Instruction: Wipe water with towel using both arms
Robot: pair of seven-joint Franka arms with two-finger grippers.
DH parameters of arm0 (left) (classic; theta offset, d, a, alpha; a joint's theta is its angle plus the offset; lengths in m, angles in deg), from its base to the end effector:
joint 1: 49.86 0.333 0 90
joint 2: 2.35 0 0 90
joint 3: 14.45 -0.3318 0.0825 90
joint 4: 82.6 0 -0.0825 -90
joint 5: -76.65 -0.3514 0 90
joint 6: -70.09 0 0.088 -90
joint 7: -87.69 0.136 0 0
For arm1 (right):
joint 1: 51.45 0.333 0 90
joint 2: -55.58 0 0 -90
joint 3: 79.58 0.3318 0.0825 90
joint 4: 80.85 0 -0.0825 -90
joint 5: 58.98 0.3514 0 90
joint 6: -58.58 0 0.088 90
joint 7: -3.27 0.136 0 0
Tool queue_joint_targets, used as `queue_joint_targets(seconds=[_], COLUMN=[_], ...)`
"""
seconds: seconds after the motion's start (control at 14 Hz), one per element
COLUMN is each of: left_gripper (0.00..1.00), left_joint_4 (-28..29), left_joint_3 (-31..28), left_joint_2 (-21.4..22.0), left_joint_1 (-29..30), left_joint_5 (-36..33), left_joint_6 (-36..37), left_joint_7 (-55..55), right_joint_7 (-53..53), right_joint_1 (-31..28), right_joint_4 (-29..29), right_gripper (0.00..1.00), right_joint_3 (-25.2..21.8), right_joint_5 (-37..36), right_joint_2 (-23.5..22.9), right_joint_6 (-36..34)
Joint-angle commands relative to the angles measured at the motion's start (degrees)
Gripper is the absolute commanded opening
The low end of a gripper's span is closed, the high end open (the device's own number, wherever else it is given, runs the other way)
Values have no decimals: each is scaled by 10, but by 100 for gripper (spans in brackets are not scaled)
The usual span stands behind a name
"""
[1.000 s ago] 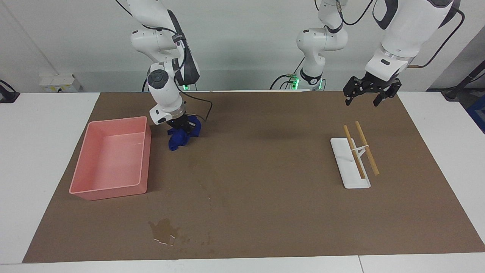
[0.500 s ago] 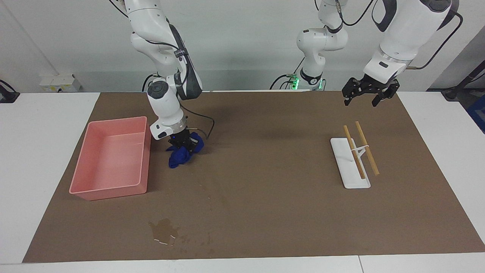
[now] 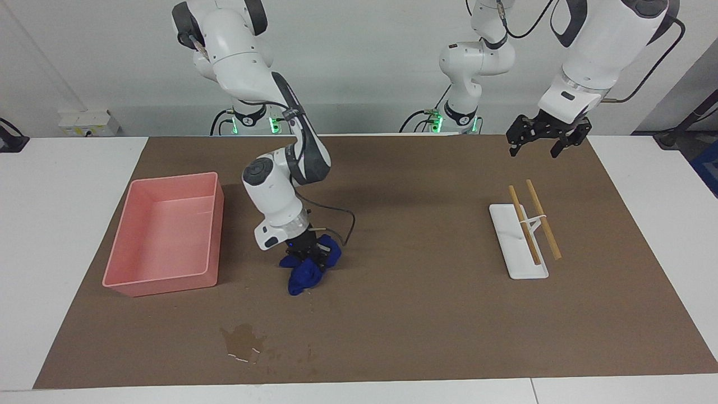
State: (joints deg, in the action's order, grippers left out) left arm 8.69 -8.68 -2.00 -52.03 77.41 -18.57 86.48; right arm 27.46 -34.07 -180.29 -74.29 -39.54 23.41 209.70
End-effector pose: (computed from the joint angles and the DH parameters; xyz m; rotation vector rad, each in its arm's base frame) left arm 0.5105 -0.0732 0.6026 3.1261 -0.1839 -0.0637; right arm 0.6431 0.2557 0.3002 -2.7228 0.4386 -0.2847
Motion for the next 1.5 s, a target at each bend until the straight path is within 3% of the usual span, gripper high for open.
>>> queue_joint_targets(seconds=[0.0,0.07,0.43,0.64,0.93,1.14,1.43], left_gripper=[100,100,100,100,100,100,100], left_joint_4=[10,10,10,10,10,10,10], left_joint_3=[2,2,2,2,2,2,2], left_joint_2=[10,10,10,11,10,10,11], left_joint_1=[1,1,1,1,1,1,1], left_joint_5=[-13,-13,-12,-13,-13,-13,-13], left_joint_6=[5,5,5,5,5,5,5], left_joint_7=[2,2,2,2,2,2,2], right_joint_7=[-19,-28,-235,-267,-274,-315,-406], right_joint_1=[-1,-6,-87,-94,-123,-150,-203], right_joint_4=[126,155,156,204,277,277,262], right_gripper=[0,0,0,0,0,0,0], right_joint_3=[1,1,0,-4,-5,-6,-7], right_joint_5=[10,7,-125,-132,-170,-174,-243], right_joint_2=[-71,-82,-84,-83,-28,24,69], right_joint_6=[-6,-11,-34,-147,-351,-425,-494])
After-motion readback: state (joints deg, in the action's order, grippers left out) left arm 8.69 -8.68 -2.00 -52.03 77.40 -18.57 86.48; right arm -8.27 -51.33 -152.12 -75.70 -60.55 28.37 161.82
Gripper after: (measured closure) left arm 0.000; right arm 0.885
